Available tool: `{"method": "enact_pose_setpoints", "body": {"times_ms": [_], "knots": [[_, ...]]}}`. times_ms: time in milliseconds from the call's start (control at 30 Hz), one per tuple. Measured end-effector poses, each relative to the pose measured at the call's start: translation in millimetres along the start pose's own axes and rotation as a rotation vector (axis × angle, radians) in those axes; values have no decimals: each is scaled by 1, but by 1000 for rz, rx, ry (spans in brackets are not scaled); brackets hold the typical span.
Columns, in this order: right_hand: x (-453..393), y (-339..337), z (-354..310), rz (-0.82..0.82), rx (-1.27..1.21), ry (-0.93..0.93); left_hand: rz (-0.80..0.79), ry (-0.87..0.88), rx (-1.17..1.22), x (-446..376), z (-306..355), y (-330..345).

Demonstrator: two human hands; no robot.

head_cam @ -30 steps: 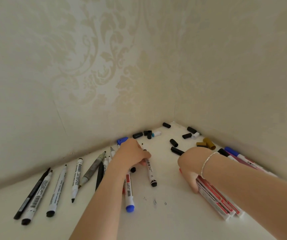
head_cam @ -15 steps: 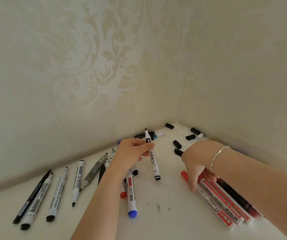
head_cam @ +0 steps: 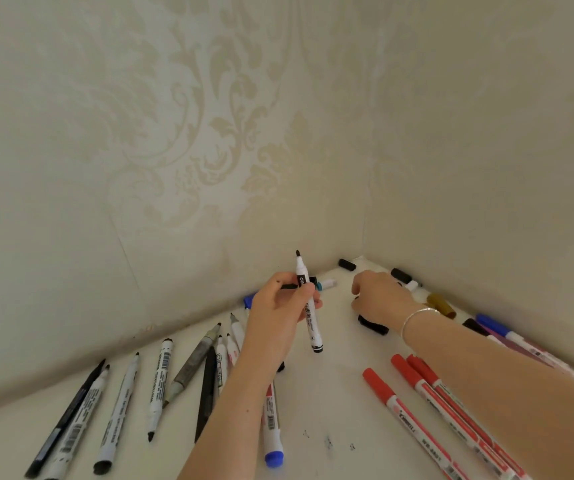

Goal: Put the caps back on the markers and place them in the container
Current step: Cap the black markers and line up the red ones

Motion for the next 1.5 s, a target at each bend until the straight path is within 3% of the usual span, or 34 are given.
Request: {"method": "enact_pose_setpoints", "body": {"times_ms": [100,167,233,300,400,833,1200,1500], "knots": [[-6,-16,-3,226,-149,-40,10,33,11,1,1,0],[-5,-32,-8,357,-680,-53,50,51,32,-1,3,-4],[0,-45,-28,297,-1255,-99,100,72,47,-2,5,-9],[6,-63,-52,191,-1432,-201,143,113,25,-1,9,-14],[10,-81,-71,142,-1390,-307,171,168,-8,2,13,-17],[9,-86,-74,233,-1144,-341,141,158,-63,0,11,-13],[3,-85,-61,317,-1149,-236,165,143,-53,0,10,-16],[8,-73,-73,45,-1281,-259,186,140,-26,1,12,-20]]}}
Point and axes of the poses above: each hand's wrist, its own x-axis away from the middle knuckle, its own y-axis out of the palm, z = x × y, the point moved 9 cm from there along -x, towards the middle knuckle, and after that the axes turned 10 degrees about -y, right-handed, at the moved point
